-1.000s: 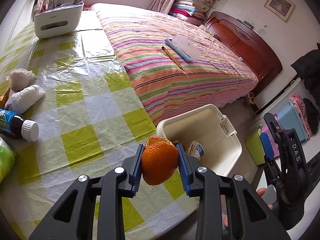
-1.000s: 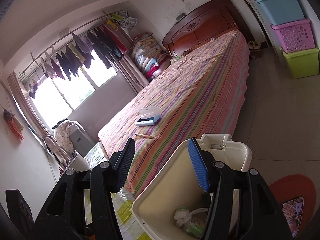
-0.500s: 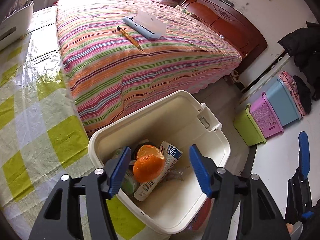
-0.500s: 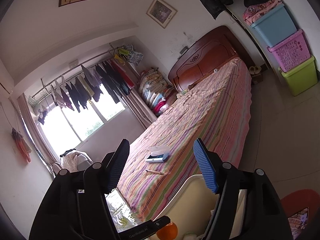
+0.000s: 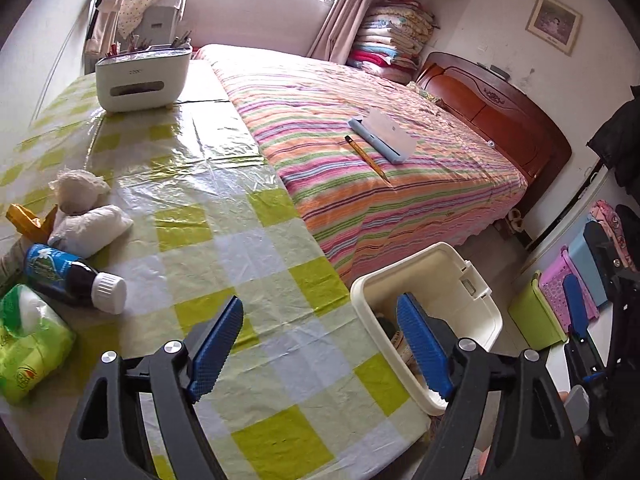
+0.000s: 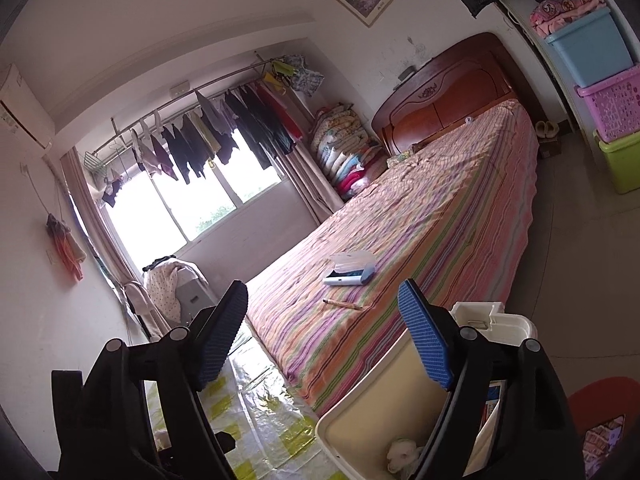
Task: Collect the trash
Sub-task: 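Return both tools to the table, moving the right tool to the blue bottle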
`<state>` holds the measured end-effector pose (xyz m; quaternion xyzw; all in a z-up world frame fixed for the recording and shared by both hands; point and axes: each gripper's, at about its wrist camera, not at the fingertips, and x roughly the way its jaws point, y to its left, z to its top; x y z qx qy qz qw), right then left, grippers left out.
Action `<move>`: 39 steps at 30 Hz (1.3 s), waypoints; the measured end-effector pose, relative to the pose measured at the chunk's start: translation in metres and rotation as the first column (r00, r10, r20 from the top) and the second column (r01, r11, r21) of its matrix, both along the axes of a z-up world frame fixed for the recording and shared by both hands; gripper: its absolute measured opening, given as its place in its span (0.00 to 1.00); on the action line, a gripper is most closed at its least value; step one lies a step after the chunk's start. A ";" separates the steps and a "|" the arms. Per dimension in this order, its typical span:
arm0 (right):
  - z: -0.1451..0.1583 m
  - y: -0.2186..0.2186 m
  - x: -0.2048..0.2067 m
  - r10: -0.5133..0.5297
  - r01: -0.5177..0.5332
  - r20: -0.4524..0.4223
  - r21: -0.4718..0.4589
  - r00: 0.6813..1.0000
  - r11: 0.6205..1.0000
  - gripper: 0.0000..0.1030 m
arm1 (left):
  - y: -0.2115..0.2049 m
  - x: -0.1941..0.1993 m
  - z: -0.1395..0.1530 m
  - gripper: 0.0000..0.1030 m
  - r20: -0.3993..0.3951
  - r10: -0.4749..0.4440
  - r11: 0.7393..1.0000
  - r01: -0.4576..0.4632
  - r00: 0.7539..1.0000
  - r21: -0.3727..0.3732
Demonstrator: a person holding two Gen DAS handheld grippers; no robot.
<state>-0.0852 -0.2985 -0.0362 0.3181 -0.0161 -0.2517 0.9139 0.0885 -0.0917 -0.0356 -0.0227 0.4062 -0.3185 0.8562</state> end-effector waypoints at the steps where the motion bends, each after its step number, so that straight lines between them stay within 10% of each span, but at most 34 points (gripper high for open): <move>1: -0.001 0.004 0.005 0.020 -0.020 -0.012 0.002 1.000 1.000 0.75 | 0.014 0.001 0.004 0.75 0.021 0.016 1.000 -0.016 1.000 -0.002; 15: -0.008 0.082 0.093 0.288 -0.313 -0.228 -0.085 0.930 0.946 0.80 | 0.180 0.051 0.015 0.75 0.054 0.343 0.937 -0.337 0.938 -0.093; 23: -0.022 0.124 0.143 0.487 -0.528 -0.349 -0.026 0.801 0.849 0.80 | 0.217 0.053 -0.003 0.75 0.003 0.377 0.926 -0.377 0.926 -0.020; 29: -0.023 0.154 0.181 0.631 -0.695 -0.421 0.002 0.652 0.719 0.80 | 0.229 0.044 -0.014 0.75 -0.048 0.288 0.958 -0.287 0.956 0.022; 36: -0.011 0.214 0.235 0.714 -0.882 -0.563 -0.061 0.416 0.466 0.78 | 0.242 0.045 -0.033 0.75 -0.141 0.265 0.964 -0.259 0.954 0.064; 39: -0.019 0.233 0.255 0.723 -0.919 -0.613 -0.012 0.319 0.395 0.57 | 0.251 0.047 -0.037 0.75 -0.190 0.265 0.964 -0.265 0.946 0.025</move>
